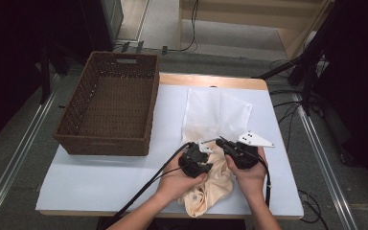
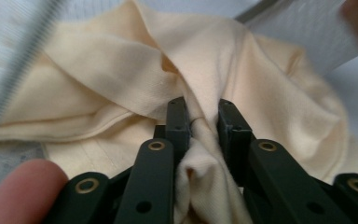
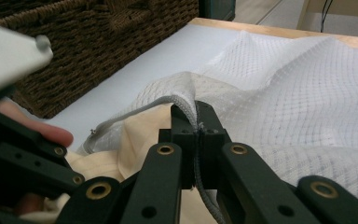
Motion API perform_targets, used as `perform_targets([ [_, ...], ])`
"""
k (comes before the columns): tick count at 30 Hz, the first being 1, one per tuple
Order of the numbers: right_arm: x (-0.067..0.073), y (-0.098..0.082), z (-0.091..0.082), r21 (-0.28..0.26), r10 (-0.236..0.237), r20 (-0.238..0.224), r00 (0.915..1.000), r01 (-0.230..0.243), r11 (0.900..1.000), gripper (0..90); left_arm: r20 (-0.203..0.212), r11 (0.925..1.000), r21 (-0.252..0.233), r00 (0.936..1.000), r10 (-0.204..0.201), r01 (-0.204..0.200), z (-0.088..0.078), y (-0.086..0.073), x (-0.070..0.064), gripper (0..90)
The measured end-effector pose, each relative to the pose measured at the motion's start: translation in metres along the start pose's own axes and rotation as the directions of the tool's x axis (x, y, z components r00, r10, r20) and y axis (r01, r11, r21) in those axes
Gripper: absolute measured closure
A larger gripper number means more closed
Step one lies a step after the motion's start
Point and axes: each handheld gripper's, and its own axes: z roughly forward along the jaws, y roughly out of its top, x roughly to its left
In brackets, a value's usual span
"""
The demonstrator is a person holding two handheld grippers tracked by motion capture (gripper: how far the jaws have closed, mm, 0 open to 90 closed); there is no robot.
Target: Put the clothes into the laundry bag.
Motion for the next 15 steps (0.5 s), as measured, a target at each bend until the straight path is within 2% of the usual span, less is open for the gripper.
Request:
perform_targets([
  [1, 0.0, 0.001, -0.001, -0.002, -0.001, -0.001, 1.0, 0.001, 1.0, 89.4, 0.024, 0.9996, -0.025, 0.9996, -0.016, 0.016, -0.003, 0.001, 0.002, 78.7],
  [2, 0.0, 0.001, -0.002, -0.006, -0.001, -0.005, 1.0, 0.0, 1.0, 89.4, 0.068, 0.9973, -0.052, 0.9965, -0.048, 0.052, -0.007, 0.003, 0.006, 79.0],
  [3, 0.001, 0.003, -0.003, -0.013, 0.001, -0.005, 1.0, -0.001, 1.0, 89.4, 0.136, 0.9893, -0.09, 0.9854, -0.102, 0.115, -0.013, 0.005, 0.012, 79.1],
  [4, 0.002, 0.004, -0.005, -0.02, 0.004, -0.009, 1.0, -0.004, 1.0, 89.4, 0.189, 0.9801, -0.118, 0.9725, -0.136, 0.16, -0.016, 0.007, 0.017, 79.2],
  [5, 0.003, 0.006, -0.006, -0.025, -0.001, -0.009, 1.0, 0.001, 1.0, 89.4, 0.241, 0.9618, -0.161, 0.9539, -0.179, 0.221, -0.02, 0.008, 0.025, 79.1],
  [6, 0.004, 0.008, -0.007, -0.033, -0.005, -0.013, 0.9999, 0.005, 0.999, 89.4, 0.236, 0.9534, -0.184, 0.9523, -0.193, 0.239, -0.022, 0.009, 0.028, 79.1],
  [7, 0.006, 0.009, -0.008, -0.037, -0.003, -0.012, 0.9999, 0.002, 0.999, 89.4, 0.193, 0.9473, -0.208, 0.9596, -0.205, 0.244, -0.023, 0.01, 0.031, 79.0],
  [8, 0.006, 0.011, -0.01, -0.046, -0.012, -0.014, 0.9998, 0.011, 0.999, 89.4, 0.157, 0.9442, -0.214, 0.9628, -0.22, 0.251, -0.021, 0.01, 0.032, 78.7],
  [10, 0.008, 0.011, -0.01, -0.046, -0.012, -0.017, 0.9998, 0.012, 0.999, 89.4, 0.089, 0.9439, -0.199, 0.964, -0.251, 0.264, -0.013, 0.008, 0.036, 76.9],
  [11, 0.008, 0.011, -0.01, -0.041, -0.014, -0.018, 0.9997, 0.013, 0.999, 89.4, 0.033, 0.9535, -0.177, 0.9697, -0.242, 0.244, -0.004, 0.006, 0.037, 74.6],
  [12, 0.007, 0.01, -0.009, -0.036, -0.014, -0.017, 0.9998, 0.013, 0.999, 89.4, -0.003, 0.9639, -0.141, 0.9736, -0.228, 0.226, 0.006, 0.004, 0.038, 71.6],
  [13, 0.006, 0.009, -0.008, -0.032, -0.013, -0.015, 0.9998, 0.012, 0.999, 89.4, -0.001, 0.9728, -0.087, 0.9764, -0.216, 0.215, 0.017, 0.002, 0.04, 67.3],
  [14, 0.005, 0.008, -0.007, -0.028, -0.012, -0.012, 0.9999, 0.012, 1.0, 89.4, 0.028, 0.9749, -0.067, 0.9771, -0.211, 0.212, 0.023, -0.001, 0.041, 62.2],
  [15, 0.004, 0.007, -0.007, -0.022, -0.008, -0.012, 0.9999, 0.008, 1.0, 89.4, 0.021, 0.9779, -0.076, 0.9809, -0.193, 0.194, 0.022, -0.001, 0.039, 60.6],
])
